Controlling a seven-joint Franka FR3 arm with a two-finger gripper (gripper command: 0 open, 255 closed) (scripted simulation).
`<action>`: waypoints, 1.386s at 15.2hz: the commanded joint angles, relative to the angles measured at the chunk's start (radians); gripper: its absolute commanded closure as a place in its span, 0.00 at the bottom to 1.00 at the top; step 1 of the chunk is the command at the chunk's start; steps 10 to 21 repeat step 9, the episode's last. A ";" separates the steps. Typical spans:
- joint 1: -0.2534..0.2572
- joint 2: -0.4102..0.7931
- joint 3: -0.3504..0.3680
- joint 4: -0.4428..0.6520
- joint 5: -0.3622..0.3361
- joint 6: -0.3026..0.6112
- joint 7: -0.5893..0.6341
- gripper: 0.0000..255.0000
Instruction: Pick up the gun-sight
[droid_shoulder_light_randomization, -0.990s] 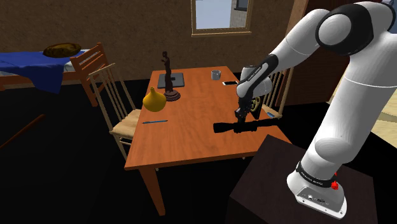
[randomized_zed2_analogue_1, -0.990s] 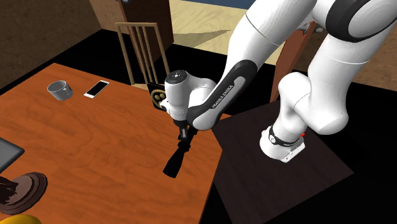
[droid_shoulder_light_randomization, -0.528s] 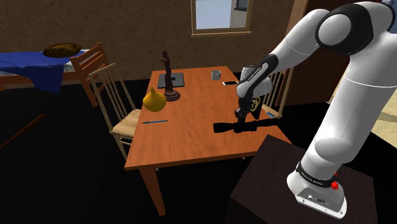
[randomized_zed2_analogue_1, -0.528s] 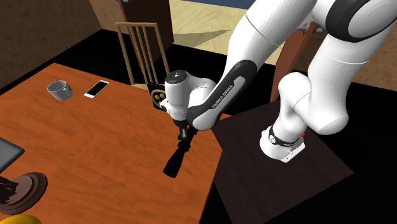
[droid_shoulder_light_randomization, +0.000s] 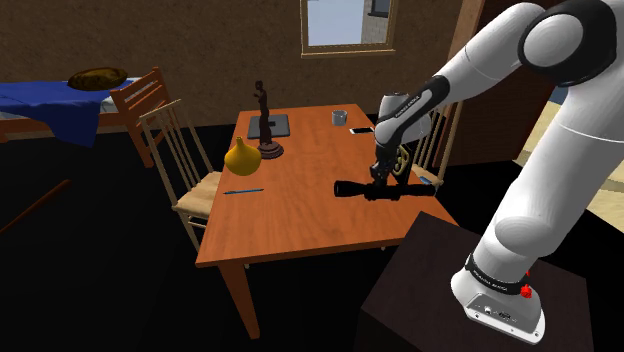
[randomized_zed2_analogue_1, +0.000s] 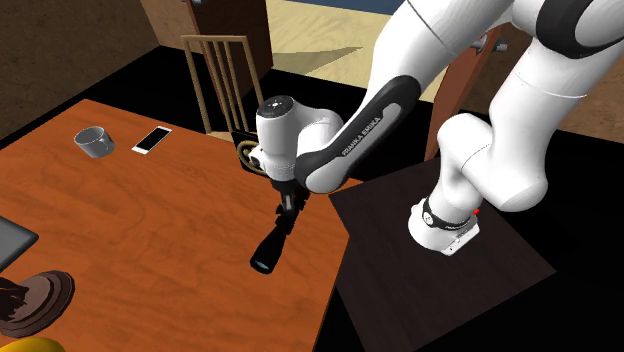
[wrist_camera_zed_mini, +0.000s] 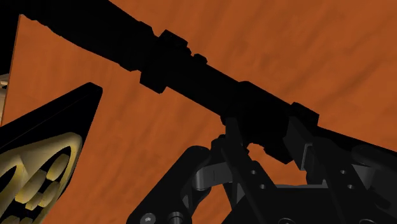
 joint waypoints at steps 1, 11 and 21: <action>-0.003 -0.027 -0.001 0.007 -0.014 -0.033 0.008 1.00; -0.007 -0.099 0.004 0.032 -0.044 -0.126 0.031 1.00; -0.007 -0.099 0.004 0.032 -0.044 -0.126 0.031 1.00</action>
